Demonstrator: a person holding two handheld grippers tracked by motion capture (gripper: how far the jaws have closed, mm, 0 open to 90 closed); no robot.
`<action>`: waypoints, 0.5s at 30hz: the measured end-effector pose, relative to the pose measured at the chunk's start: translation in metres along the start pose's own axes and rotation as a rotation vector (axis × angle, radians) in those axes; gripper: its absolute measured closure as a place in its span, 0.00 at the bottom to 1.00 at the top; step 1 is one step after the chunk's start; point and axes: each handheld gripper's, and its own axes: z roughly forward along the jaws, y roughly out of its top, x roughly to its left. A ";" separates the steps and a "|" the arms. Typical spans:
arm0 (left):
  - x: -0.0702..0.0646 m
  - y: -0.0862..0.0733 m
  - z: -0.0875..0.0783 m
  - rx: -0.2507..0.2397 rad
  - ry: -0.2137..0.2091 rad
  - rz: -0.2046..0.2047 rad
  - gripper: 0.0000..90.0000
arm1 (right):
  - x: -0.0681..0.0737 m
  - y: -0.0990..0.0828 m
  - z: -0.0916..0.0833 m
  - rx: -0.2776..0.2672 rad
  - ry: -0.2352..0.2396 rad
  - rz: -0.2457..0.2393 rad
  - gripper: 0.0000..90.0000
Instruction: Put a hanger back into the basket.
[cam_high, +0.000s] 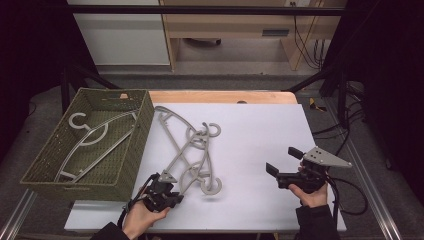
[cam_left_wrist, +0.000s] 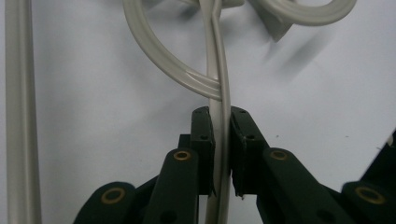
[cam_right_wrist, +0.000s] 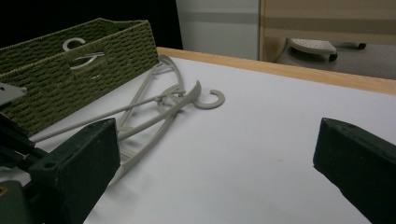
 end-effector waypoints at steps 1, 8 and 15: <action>0.000 0.000 -0.002 0.001 -0.002 0.008 0.90 | 0.000 0.000 0.000 0.002 0.001 0.001 0.01; 0.000 0.002 -0.017 -0.041 -0.020 0.023 0.91 | 0.001 0.000 0.000 -0.001 0.006 0.002 0.01; -0.003 0.005 -0.037 -0.106 -0.032 0.053 0.91 | 0.000 0.000 0.000 0.000 0.003 0.001 0.01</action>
